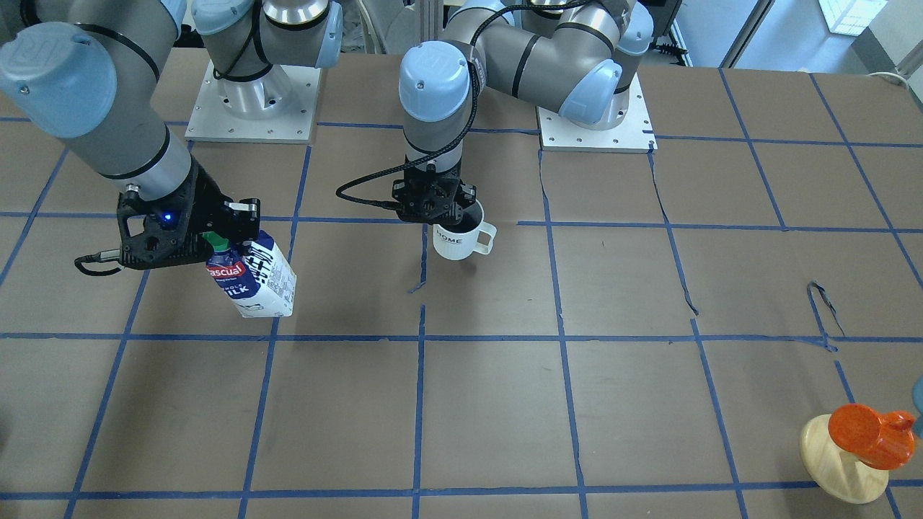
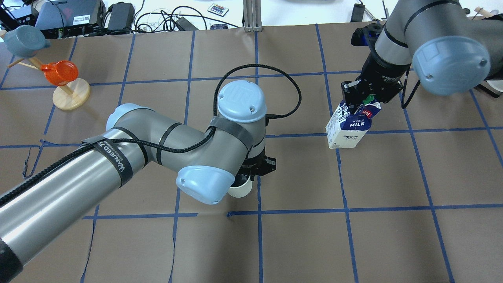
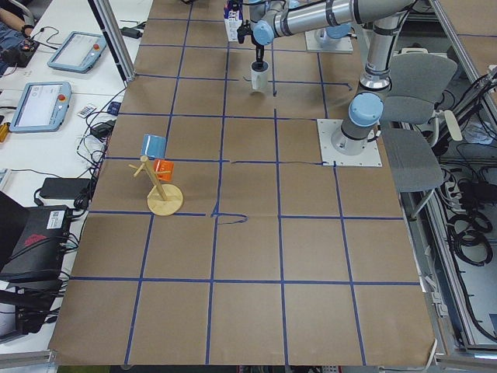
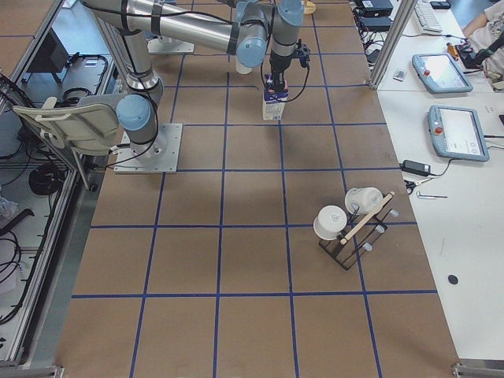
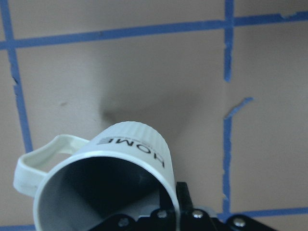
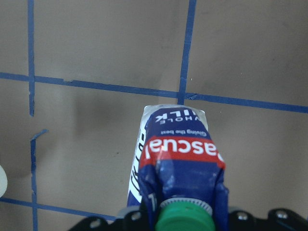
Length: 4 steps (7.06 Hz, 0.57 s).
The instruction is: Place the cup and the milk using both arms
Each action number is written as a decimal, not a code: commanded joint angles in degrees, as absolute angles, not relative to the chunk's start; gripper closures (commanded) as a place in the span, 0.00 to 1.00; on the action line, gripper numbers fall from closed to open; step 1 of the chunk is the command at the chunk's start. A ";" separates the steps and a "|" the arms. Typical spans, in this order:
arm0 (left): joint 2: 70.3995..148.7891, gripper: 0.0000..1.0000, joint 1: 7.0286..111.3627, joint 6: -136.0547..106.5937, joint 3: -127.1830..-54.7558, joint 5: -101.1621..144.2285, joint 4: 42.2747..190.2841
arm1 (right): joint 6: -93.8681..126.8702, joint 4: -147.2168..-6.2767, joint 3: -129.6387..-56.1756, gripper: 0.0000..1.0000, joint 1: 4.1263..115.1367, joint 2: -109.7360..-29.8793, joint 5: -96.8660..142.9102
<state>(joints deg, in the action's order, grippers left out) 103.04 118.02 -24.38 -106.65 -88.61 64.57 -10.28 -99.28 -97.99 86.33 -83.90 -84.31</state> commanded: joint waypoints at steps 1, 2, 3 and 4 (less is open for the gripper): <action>110.00 1.00 118.65 -25.22 -96.75 -88.86 64.16 | -7.49 -99.05 -98.17 0.67 86.92 -84.02 -84.29; 113.69 1.00 118.57 -25.22 -91.02 -88.77 64.60 | -5.12 -99.05 -98.35 0.67 87.62 -84.11 -84.29; 117.99 1.00 118.39 -25.22 -86.70 -88.68 64.51 | -2.23 -99.14 -98.44 0.67 88.85 -84.11 -84.29; 121.52 1.00 117.69 -25.05 -84.31 -89.12 63.82 | -1.76 -99.31 -98.52 0.67 89.47 -83.94 -84.29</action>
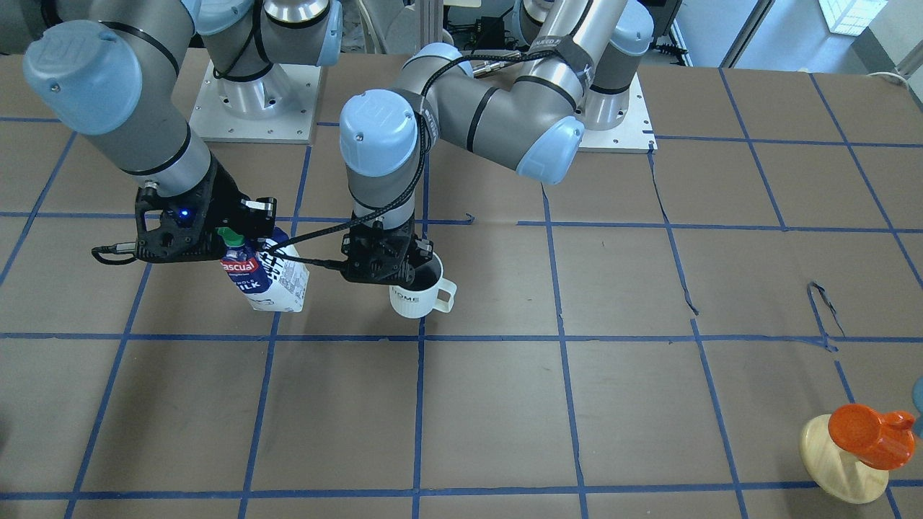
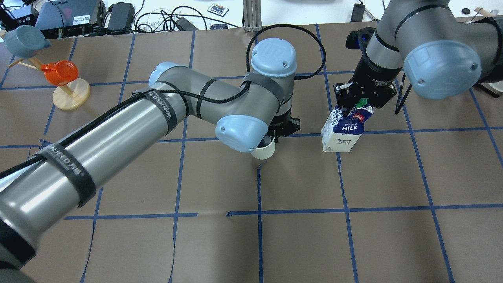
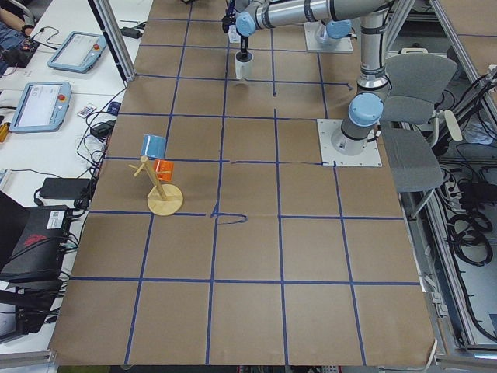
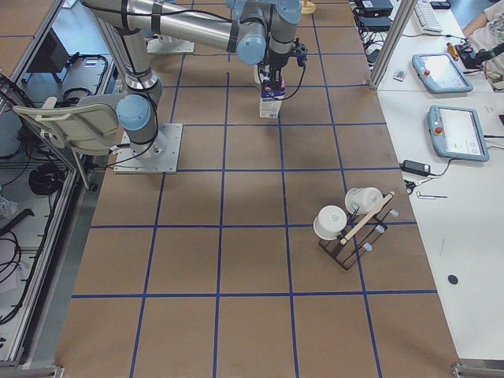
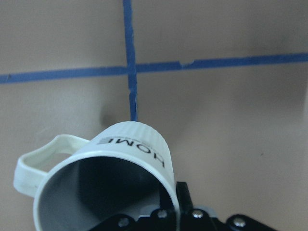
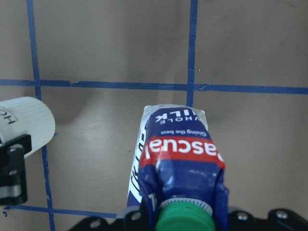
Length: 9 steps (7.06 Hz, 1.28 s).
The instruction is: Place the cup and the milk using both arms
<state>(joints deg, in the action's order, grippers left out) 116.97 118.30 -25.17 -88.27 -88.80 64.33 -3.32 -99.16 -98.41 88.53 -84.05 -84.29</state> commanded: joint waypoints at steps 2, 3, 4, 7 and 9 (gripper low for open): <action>124.01 1.00 113.76 -24.96 -81.92 -90.79 63.81 | -2.72 -99.84 -98.61 0.67 89.47 -83.58 -84.29; 123.93 1.00 111.73 -24.96 -81.83 -90.27 63.81 | -2.72 -99.93 -98.61 0.67 89.47 -83.50 -84.29; 124.71 1.00 111.71 -25.05 -82.09 -90.18 63.72 | -2.64 -99.93 -98.61 0.67 89.47 -83.50 -84.46; 124.72 1.00 112.06 -25.31 -81.48 -88.77 63.81 | -2.38 -100.02 -98.61 0.67 89.47 -83.41 -84.29; 124.46 1.00 112.15 -25.14 -81.82 -86.84 63.81 | -1.85 -100.02 -98.61 0.67 89.47 -83.50 -84.20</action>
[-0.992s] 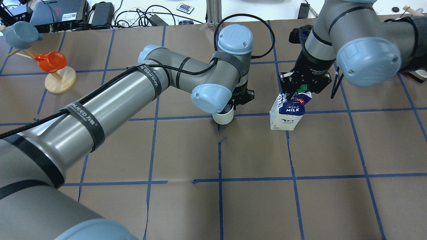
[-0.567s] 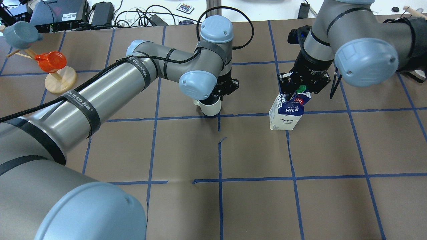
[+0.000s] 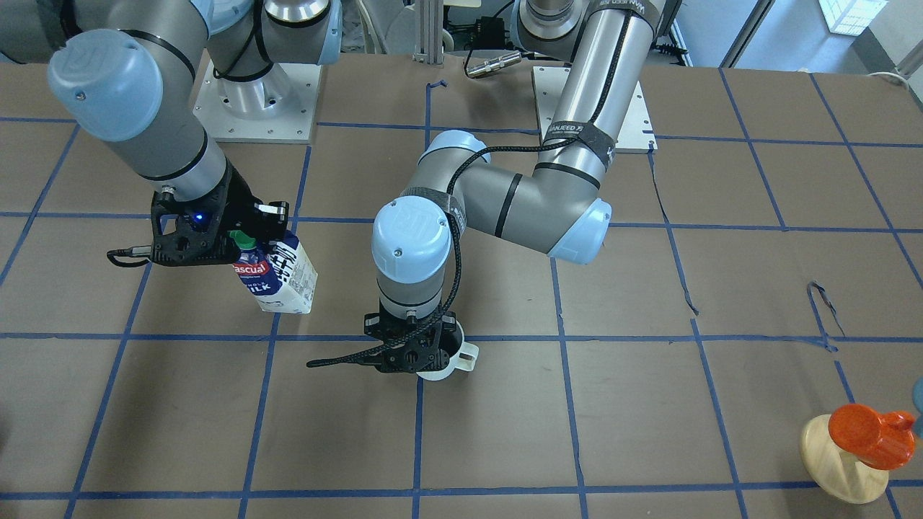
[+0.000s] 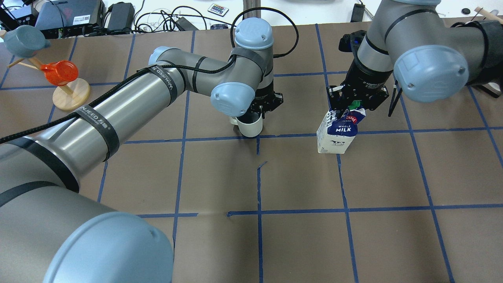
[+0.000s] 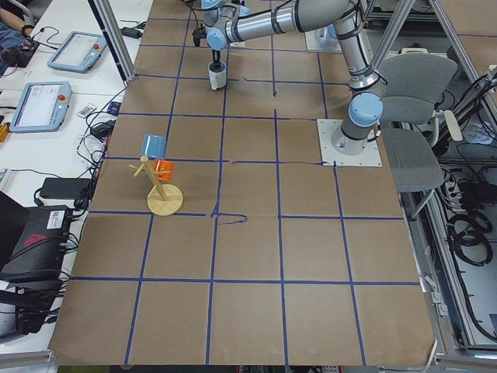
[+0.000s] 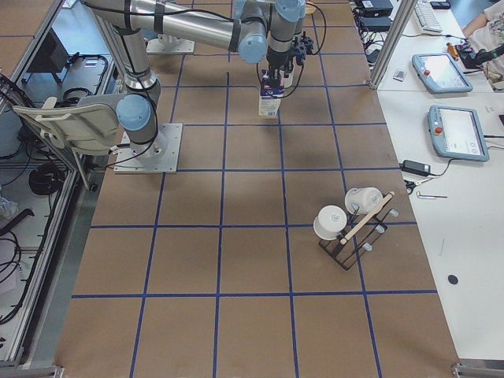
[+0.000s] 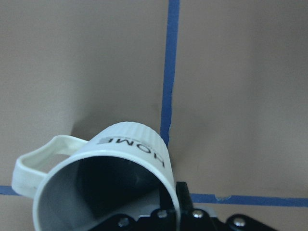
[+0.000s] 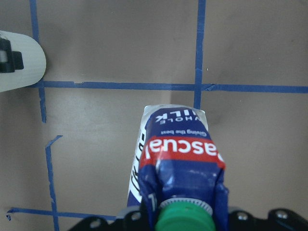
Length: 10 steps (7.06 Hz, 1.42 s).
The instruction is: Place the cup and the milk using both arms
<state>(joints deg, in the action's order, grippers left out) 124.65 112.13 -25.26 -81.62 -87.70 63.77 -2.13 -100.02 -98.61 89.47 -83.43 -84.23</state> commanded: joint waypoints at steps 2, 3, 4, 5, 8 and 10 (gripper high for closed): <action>123.84 0.00 111.54 -24.35 -81.57 -88.41 63.72 | -1.76 -100.11 -99.49 0.67 89.47 -83.58 -84.20; 122.97 0.00 109.88 -22.26 -80.95 -88.50 62.42 | -1.67 -100.19 -99.75 0.67 89.47 -83.67 -84.11; 120.44 0.00 105.51 -17.62 -79.99 -88.51 62.40 | -1.06 -100.20 -99.67 0.68 89.65 -83.85 -84.02; 117.63 0.00 101.12 -15.49 -78.41 -87.98 63.27 | -0.27 -100.20 -100.02 0.68 89.82 -83.67 -84.02; 107.00 0.00 95.30 -11.02 -78.92 -87.89 79.91 | 9.39 -109.93 -99.24 0.67 99.10 -80.53 -83.75; 98.30 0.00 91.94 -0.31 -79.19 -88.33 96.34 | 11.42 -114.84 -99.14 0.66 101.60 -77.97 -83.76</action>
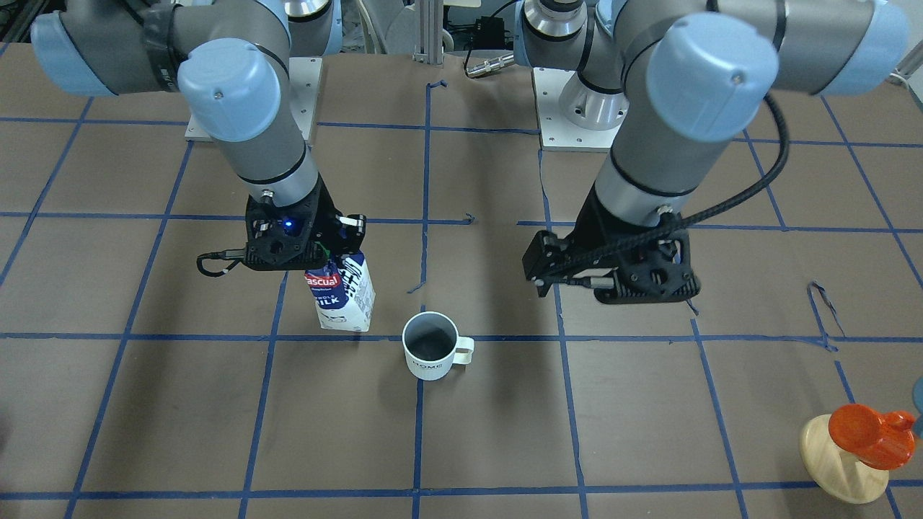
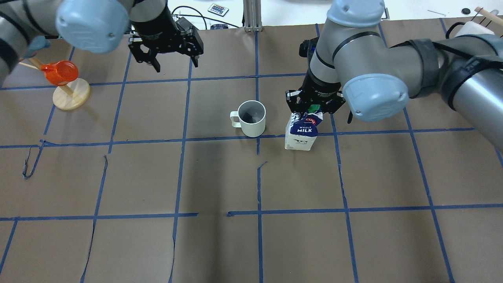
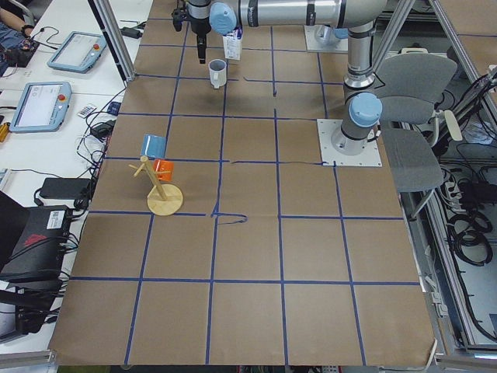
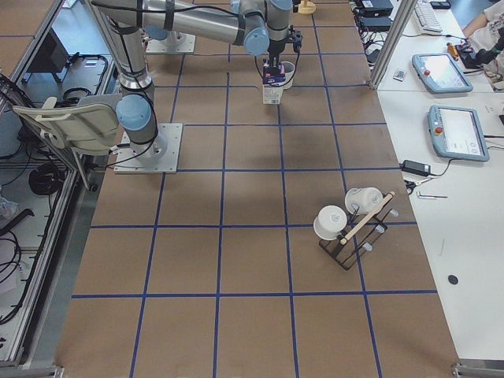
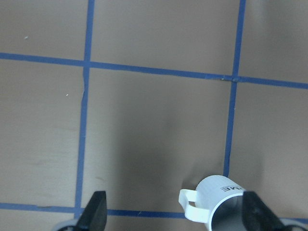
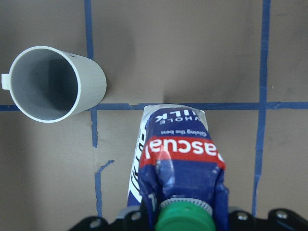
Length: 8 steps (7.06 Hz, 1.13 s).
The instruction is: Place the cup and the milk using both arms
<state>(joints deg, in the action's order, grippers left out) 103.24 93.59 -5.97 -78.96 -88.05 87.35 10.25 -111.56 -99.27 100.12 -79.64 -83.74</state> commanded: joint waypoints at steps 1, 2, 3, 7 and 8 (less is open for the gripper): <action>95.74 0.00 90.37 -0.09 -79.89 -88.59 99.63 | 11.43 -115.57 -97.40 0.65 102.12 -76.13 -83.67; 93.45 0.00 87.31 0.78 -82.42 -87.98 100.02 | 11.08 -114.79 -93.73 0.63 102.30 -73.85 -83.85; 91.77 0.00 86.49 1.05 -84.01 -88.07 99.32 | 10.64 -114.35 -91.52 0.62 102.30 -72.00 -83.93; 90.79 0.00 86.92 0.88 -84.38 -88.33 95.01 | 10.02 -115.49 -91.58 0.45 102.48 -70.58 -82.97; 90.62 0.00 87.01 0.88 -84.46 -88.33 95.01 | 9.58 -115.75 -91.67 0.22 102.48 -70.49 -82.97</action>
<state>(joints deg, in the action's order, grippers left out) 90.82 86.91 0.91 -84.40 -88.28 95.16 9.90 -115.52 -91.56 102.46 -70.62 -82.99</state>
